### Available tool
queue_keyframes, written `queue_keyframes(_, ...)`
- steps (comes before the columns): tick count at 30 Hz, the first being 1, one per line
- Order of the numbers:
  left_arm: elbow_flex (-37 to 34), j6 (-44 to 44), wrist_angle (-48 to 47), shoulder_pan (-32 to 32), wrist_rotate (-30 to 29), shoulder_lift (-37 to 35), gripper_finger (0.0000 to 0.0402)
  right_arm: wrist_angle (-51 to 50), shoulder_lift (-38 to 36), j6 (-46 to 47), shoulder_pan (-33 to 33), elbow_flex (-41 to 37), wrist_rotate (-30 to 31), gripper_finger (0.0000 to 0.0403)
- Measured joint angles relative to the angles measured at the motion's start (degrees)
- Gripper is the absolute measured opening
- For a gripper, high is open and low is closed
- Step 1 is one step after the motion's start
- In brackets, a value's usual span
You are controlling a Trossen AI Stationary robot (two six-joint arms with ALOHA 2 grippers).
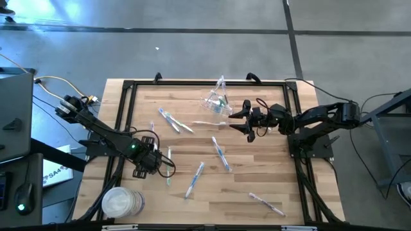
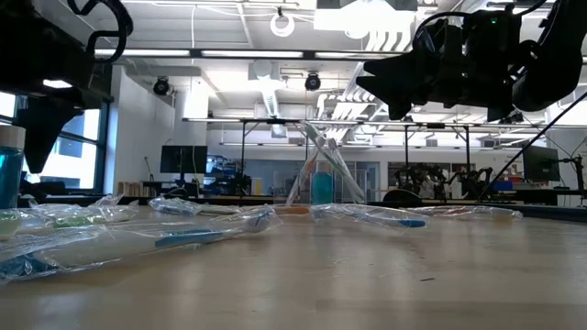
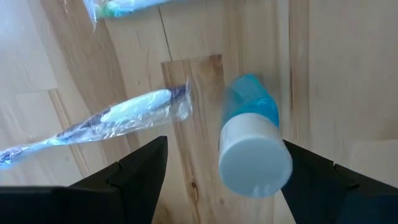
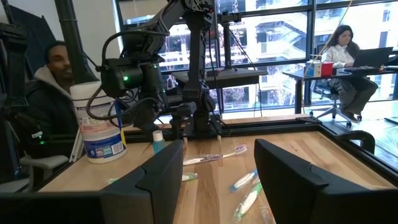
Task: Pick & Place toothbrushing station
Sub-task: Put the blue mouthwash into the transparent organizer
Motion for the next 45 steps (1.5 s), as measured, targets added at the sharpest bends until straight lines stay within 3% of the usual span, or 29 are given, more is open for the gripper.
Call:
queue_keyframes(9, 0.0, 2.7, 3.8, 0.0, 0.1, 0.0, 0.0278, 0.0, 0.0, 0.0, 0.0, 0.0, 0.0, 0.0191)
queue_keyframes(35, 0.0, 3.0, 3.7, 0.0, 0.0, 0.0, 0.0277, -0.9, 0.0, 0.0, 0.0, 0.0, 0.0, 0.0191)
queue_keyframes(39, 0.0, 3.0, 3.8, 0.0, -0.9, 0.0, 0.0259, -0.9, 0.0, 0.0, 0.0, 0.0, 0.0, 0.0191)
queue_keyframes(45, 0.0, 3.0, 3.7, 0.0, -0.9, 0.0, 0.02, -0.8, 0.0, 0.0, 0.0, 0.0, 0.0, 0.0191)
